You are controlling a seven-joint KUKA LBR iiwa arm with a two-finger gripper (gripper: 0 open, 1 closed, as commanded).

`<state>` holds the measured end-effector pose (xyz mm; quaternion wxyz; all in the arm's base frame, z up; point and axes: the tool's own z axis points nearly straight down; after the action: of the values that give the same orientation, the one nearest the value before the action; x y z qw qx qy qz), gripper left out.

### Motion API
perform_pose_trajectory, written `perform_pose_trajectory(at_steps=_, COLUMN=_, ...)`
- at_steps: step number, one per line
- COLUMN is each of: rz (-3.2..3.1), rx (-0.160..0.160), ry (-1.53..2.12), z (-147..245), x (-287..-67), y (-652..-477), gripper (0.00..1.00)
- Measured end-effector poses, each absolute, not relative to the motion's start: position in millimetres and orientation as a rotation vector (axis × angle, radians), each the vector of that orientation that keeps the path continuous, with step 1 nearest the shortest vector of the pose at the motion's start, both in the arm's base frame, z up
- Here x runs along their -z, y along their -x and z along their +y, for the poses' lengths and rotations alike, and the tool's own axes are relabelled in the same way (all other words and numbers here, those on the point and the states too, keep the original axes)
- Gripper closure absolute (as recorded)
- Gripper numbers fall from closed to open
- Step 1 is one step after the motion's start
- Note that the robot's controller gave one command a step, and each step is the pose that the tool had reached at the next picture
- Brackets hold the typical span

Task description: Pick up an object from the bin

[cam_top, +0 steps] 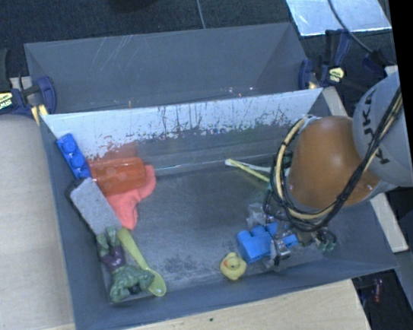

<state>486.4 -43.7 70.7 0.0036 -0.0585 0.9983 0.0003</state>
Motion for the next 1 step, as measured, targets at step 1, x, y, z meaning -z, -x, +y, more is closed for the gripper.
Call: perform_pose_trajectory(at_steps=1, rz=3.129, rx=-0.001, ry=0.183, z=-43.7, x=-70.7, y=-486.4, gripper=1.00)
